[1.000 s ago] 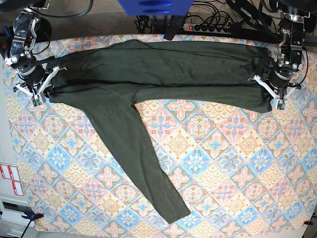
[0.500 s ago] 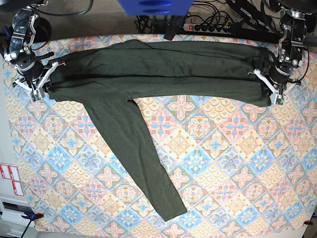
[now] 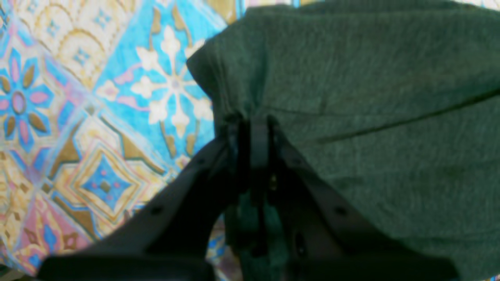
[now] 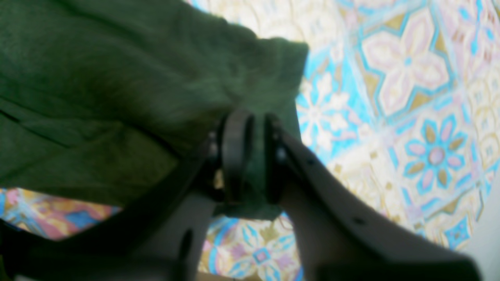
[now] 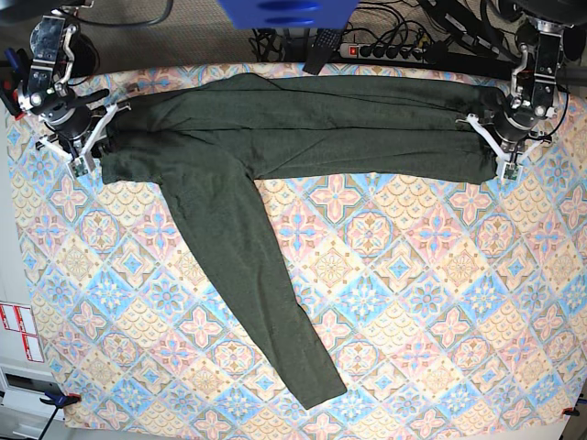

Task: Fold the T-shirt properly
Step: 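Open both grippers and move the right gripper back along the shirt, then grasp the hanging sleeve near its shoulder with the right gripper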

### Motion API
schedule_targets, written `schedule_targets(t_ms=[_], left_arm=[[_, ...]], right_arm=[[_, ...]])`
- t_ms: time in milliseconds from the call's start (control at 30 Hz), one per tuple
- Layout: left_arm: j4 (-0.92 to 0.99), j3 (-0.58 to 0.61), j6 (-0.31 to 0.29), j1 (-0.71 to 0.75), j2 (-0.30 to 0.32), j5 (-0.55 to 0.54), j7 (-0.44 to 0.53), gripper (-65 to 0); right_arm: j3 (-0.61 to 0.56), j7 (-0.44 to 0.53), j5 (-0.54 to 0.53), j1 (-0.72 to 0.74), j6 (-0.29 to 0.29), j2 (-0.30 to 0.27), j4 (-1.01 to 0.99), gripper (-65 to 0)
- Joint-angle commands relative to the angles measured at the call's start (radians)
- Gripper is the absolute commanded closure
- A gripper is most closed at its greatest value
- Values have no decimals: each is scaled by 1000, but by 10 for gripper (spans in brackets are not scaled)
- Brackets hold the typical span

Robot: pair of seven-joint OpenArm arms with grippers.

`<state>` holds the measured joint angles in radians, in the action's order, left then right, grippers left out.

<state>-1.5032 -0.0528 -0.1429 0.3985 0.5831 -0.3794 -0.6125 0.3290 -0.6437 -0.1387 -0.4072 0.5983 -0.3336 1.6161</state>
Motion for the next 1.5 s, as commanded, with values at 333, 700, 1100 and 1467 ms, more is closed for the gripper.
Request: schedule_targets(t_ms=[333, 700, 1100, 1467], left_arm=[[-17, 70, 7, -3, 48, -11, 22, -324], [-72, -48, 7, -5, -18, -40, 12, -339], [-75, -144, 9, -8, -47, -269, 12, -347], [-241, -147, 9, 7, -47, -339, -43, -479]], right_arm=[[8, 18, -12, 11, -2, -15, 39, -188], [-187, -158, -12, 285, -4, -12, 80, -192], [-357, -186, -12, 575, -4, 55, -202, -192], [-364, -158, -12, 727, -4, 95, -442, -278]])
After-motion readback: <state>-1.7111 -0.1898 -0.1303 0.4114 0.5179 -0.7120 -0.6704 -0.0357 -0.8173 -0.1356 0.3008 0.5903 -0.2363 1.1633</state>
